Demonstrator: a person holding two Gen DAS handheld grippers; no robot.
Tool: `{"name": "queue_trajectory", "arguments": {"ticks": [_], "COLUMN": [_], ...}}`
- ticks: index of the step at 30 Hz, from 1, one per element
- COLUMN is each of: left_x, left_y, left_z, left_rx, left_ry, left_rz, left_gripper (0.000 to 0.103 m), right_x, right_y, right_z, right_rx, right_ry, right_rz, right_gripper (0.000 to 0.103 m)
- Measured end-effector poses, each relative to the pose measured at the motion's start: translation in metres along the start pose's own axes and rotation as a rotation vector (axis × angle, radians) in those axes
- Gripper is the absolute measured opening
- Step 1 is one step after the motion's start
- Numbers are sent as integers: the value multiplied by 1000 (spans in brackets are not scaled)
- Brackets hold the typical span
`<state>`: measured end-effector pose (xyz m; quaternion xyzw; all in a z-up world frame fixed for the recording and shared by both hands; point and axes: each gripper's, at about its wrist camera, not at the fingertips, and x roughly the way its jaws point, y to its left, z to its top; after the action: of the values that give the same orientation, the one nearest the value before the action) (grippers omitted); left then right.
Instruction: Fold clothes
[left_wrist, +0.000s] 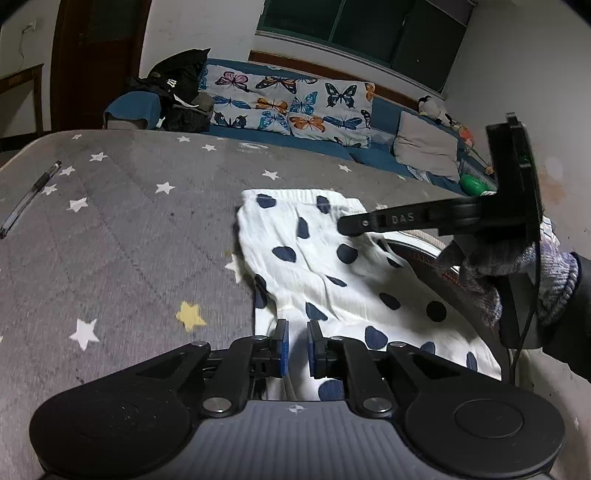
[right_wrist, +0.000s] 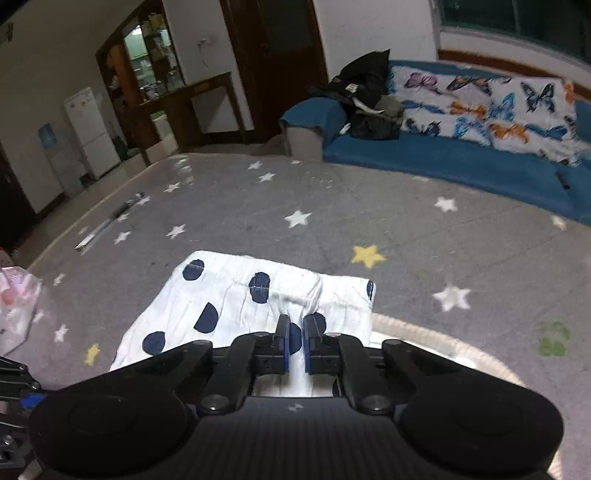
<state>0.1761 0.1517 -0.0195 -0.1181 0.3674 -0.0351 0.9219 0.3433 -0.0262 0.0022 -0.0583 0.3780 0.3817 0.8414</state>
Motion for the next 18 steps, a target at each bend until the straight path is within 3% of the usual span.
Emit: {"name": "queue_trajectory", "arguments": {"ticks": [5, 11, 18], "left_x": [7, 15, 26], "left_y": [4, 10, -1], "left_z": [9, 20, 38], "left_rx": [12, 4, 32], "left_ry": [-12, -32, -69], "left_rz": [31, 66, 21], "left_gripper": [19, 19, 18], "right_x": [-16, -7, -26], "right_y": [-1, -10, -2], "right_z": [3, 5, 6], "right_rx": [-36, -32, -55], "right_ry": [-68, -28, -78], "right_rz": [-50, -105, -49], "right_gripper": [4, 7, 12]}}
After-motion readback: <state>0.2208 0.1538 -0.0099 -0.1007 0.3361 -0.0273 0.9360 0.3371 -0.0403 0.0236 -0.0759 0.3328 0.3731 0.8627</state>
